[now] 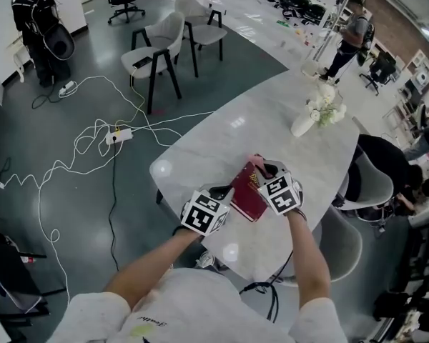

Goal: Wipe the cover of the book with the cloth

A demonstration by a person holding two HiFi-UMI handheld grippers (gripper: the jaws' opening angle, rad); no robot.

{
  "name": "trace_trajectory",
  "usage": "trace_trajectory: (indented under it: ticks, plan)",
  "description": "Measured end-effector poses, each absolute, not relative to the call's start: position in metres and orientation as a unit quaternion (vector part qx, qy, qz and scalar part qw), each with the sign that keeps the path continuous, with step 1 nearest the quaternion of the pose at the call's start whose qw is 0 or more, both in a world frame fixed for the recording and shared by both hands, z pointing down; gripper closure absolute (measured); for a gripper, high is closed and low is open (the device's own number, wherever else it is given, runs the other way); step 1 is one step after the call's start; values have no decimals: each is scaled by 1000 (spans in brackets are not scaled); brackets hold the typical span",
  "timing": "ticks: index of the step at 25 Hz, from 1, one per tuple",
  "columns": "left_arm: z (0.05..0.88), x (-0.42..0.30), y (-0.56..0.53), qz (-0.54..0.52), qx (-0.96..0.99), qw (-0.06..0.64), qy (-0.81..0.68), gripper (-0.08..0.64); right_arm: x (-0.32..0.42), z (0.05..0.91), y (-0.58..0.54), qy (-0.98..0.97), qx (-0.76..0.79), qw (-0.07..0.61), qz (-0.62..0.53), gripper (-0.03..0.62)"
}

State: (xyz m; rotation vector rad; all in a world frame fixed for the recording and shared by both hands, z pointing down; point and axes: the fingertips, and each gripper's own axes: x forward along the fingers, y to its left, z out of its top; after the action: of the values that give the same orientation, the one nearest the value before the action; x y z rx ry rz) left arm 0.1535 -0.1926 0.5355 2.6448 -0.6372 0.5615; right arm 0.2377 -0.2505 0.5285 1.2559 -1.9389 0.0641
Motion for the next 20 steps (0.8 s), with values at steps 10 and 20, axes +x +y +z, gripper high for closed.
trace_trajectory:
  ticks: [10,20]
  plan:
    - [552,159,-206,208,927,192,-247,554,248,543,-279,-775,487,401,22,575]
    - [560,158,-224,215,917,200,-269,554,257,571,-313,-774,469,424,24,575]
